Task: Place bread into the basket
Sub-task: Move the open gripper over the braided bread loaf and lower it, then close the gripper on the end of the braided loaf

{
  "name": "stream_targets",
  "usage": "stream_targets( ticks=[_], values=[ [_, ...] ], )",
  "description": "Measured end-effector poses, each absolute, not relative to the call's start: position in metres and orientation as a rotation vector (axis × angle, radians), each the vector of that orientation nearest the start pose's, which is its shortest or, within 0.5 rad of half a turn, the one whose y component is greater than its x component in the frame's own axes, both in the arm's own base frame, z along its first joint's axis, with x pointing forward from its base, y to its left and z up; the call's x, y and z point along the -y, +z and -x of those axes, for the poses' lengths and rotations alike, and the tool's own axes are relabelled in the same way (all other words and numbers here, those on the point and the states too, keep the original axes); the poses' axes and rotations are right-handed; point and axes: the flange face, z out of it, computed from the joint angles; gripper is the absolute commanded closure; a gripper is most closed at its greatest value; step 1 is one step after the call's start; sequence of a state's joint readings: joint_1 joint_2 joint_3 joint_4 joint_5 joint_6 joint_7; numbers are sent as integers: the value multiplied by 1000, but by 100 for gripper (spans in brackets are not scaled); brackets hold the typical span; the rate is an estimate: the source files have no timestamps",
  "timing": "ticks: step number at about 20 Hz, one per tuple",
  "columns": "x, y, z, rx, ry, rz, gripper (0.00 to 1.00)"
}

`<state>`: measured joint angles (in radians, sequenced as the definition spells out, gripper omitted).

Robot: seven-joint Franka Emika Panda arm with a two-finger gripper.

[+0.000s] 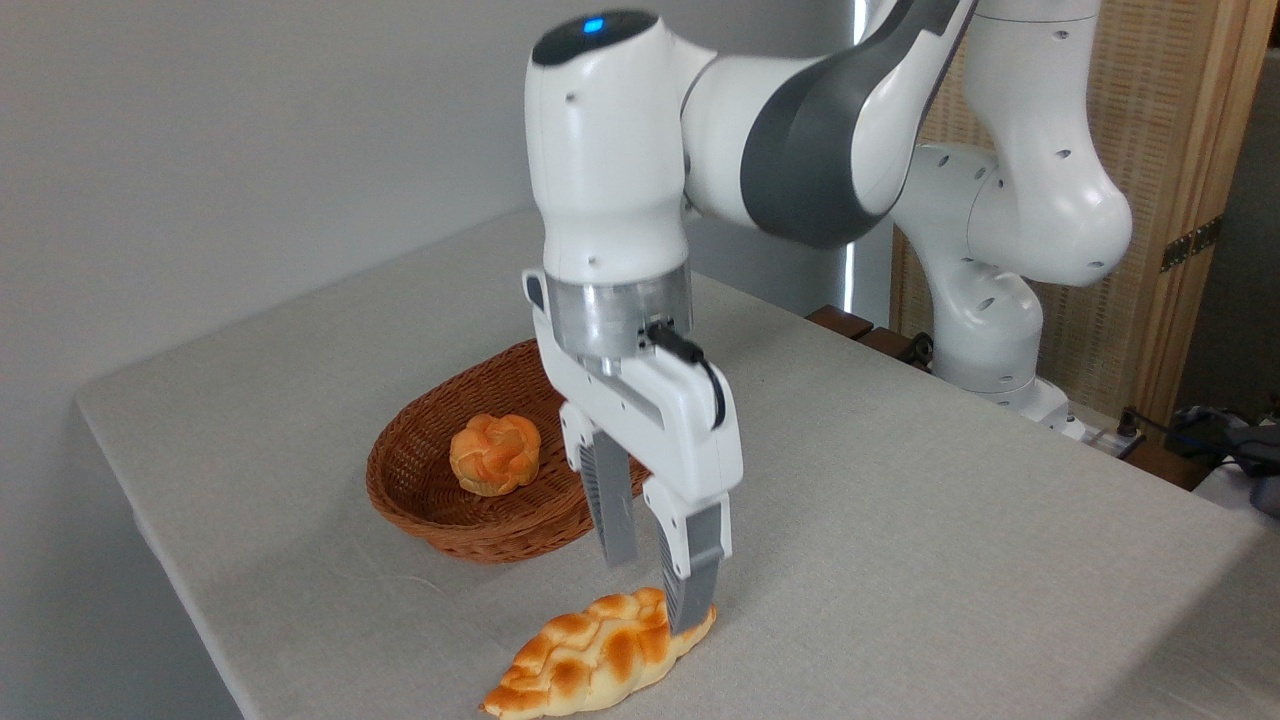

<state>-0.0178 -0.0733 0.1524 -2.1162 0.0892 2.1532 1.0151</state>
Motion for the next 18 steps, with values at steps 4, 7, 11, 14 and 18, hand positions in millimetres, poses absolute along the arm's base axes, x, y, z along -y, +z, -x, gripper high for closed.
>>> stream_targets(
  ticks=[4,7,11,14,18],
  values=[
    [-75,423,-536,-1358,-121,2677,0],
    [-75,422,-536,-1355,-129,2680,0],
    [-74,424,-535,-1335,-159,2712,0],
    [-74,428,-535,-1333,-172,2708,0],
    [-80,434,-534,-1323,-180,2698,0]
  ],
)
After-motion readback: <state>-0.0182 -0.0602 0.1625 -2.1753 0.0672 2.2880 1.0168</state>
